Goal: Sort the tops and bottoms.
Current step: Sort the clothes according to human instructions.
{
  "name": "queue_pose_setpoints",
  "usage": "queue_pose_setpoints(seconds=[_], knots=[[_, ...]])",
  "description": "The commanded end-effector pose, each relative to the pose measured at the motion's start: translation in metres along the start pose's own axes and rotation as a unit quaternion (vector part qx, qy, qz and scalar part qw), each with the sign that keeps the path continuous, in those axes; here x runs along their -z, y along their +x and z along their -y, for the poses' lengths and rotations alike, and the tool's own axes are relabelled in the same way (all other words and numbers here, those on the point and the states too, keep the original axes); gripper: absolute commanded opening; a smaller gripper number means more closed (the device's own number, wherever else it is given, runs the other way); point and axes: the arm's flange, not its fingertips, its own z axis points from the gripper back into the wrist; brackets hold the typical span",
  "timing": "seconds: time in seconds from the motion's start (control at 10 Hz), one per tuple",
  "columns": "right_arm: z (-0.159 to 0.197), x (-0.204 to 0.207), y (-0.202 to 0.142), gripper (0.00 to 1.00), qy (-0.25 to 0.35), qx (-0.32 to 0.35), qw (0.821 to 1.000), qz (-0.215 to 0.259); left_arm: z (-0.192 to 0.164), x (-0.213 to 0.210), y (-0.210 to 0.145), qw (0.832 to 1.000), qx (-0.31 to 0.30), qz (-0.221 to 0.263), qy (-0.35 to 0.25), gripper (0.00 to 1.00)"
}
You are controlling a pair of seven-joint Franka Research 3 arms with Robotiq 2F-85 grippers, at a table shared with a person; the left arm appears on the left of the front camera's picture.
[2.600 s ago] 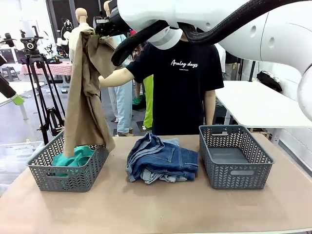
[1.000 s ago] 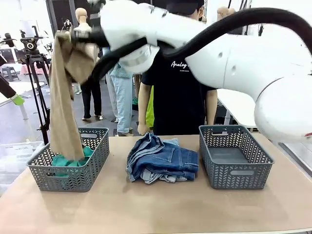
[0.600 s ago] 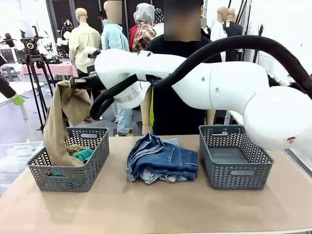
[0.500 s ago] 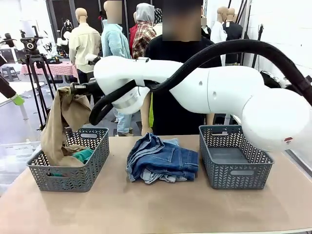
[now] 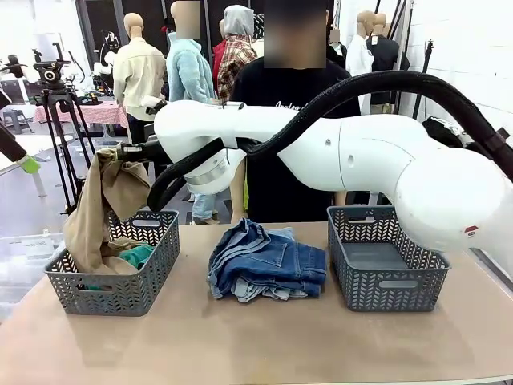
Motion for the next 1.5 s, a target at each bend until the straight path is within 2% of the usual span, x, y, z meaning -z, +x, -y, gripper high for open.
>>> queue_pose_setpoints(seconds=[0.0,0.2,0.5,0.9,1.4], knots=[[0.004,0.006,-0.003,0.00,-0.011,-0.077,0.997,-0.027,0.000,0.000,0.000,1.000,0.000,-0.002,0.002,0.93],[0.034,0.037,-0.026,0.00,-0.004,-0.093,0.995,-0.045,0.000,0.000,0.000,1.000,0.000,-0.002,0.002,0.93],[0.046,0.069,-0.058,0.00,0.024,-0.094,0.991,-0.095,0.000,0.000,0.000,1.000,0.000,-0.002,0.002,0.93],[0.046,0.069,-0.069,0.00,0.030,-0.068,0.985,-0.152,0.000,0.000,0.000,1.000,0.000,-0.002,0.002,0.93],[0.033,0.048,-0.036,0.96,0.019,-0.086,0.988,-0.129,0.000,0.000,0.000,1.000,0.000,-0.002,0.002,0.93]])
